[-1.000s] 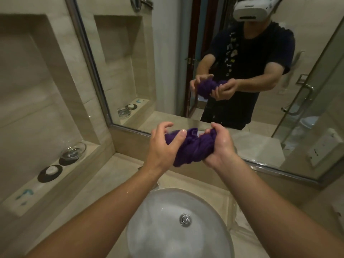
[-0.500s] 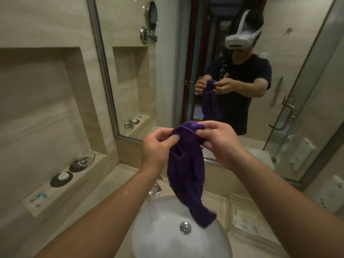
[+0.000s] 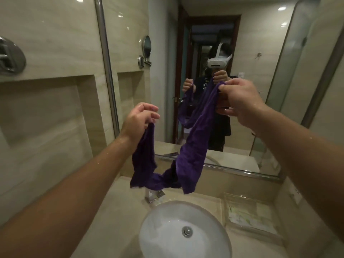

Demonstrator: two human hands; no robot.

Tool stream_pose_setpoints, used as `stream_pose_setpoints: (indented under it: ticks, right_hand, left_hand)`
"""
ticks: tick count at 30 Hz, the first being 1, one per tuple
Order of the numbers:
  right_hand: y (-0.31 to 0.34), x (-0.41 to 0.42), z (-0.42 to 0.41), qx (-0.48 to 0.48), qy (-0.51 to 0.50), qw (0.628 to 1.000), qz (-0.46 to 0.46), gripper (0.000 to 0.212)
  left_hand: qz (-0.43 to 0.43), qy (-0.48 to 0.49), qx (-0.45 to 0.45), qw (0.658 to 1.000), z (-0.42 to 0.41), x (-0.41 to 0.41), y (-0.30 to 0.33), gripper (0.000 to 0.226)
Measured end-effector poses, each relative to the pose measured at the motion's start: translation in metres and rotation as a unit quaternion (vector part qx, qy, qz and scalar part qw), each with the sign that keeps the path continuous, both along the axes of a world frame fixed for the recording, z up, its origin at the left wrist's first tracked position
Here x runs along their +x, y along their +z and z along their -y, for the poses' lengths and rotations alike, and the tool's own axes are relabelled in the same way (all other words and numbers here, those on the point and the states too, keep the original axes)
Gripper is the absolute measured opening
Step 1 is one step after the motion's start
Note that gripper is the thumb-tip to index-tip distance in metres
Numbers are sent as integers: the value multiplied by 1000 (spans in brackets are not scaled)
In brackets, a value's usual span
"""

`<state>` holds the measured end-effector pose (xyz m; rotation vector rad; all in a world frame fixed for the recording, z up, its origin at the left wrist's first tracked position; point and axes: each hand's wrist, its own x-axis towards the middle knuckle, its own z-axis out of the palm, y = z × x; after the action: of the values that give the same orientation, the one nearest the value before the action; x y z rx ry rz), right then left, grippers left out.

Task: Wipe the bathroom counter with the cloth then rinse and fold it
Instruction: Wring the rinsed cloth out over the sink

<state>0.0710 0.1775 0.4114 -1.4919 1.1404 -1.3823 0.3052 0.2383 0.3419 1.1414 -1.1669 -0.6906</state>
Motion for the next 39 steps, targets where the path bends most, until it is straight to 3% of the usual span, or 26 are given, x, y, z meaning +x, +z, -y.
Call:
stream_pose_setpoints:
  ticks: [2, 4, 7, 11, 15, 18, 24, 27, 31, 33, 37, 39]
  right_hand:
    - [13, 11, -7, -21, 18, 1000, -13, 16]
    - [32, 22, -12, -62, 22, 998, -17, 14]
    - [68, 35, -16, -117, -9, 993, 4, 12]
    - [96, 28, -11, -166, -34, 985, 15, 7]
    - [115, 1, -4, -151, -15, 987, 51, 6]
    - [115, -16, 8, -117, -8, 992, 36, 9]
    - [105, -34, 30, -129, -40, 987, -86, 4]
    - [103, -35, 33, -85, 20, 993, -78, 8]
    - [100, -37, 27, -69, 111, 986, -100, 14]
    - [95, -37, 28, -67, 162, 980, -91, 16]
    - [85, -28, 36, -43, 224, 973, -38, 3]
    - [80, -21, 43, -47, 254, 966, -36, 6]
  left_hand:
    - [46, -28, 18, 998, -3, -3, 7, 41]
    - [82, -80, 39, 993, -4, -24, 12, 40]
    - [68, -120, 53, 989, 2, -56, 9, 39]
    - [11, -73, -16, 997, 5, -66, 17, 8]
    - [25, -12, -42, 999, 9, -45, 38, 14]
    - [79, 21, -26, 996, 8, -20, 54, 18]
    - [253, 6, 33, 967, -7, 5, 89, 29]
    - [291, 61, 33, 954, -18, 12, 108, 32]
    - [342, 74, 101, 931, -44, 22, 132, 51]
    - [343, 51, 135, 928, -58, 34, 139, 62]
    - [325, 34, 153, 933, -84, 62, 137, 53]
    - [295, 30, 154, 943, -95, 75, 132, 60]
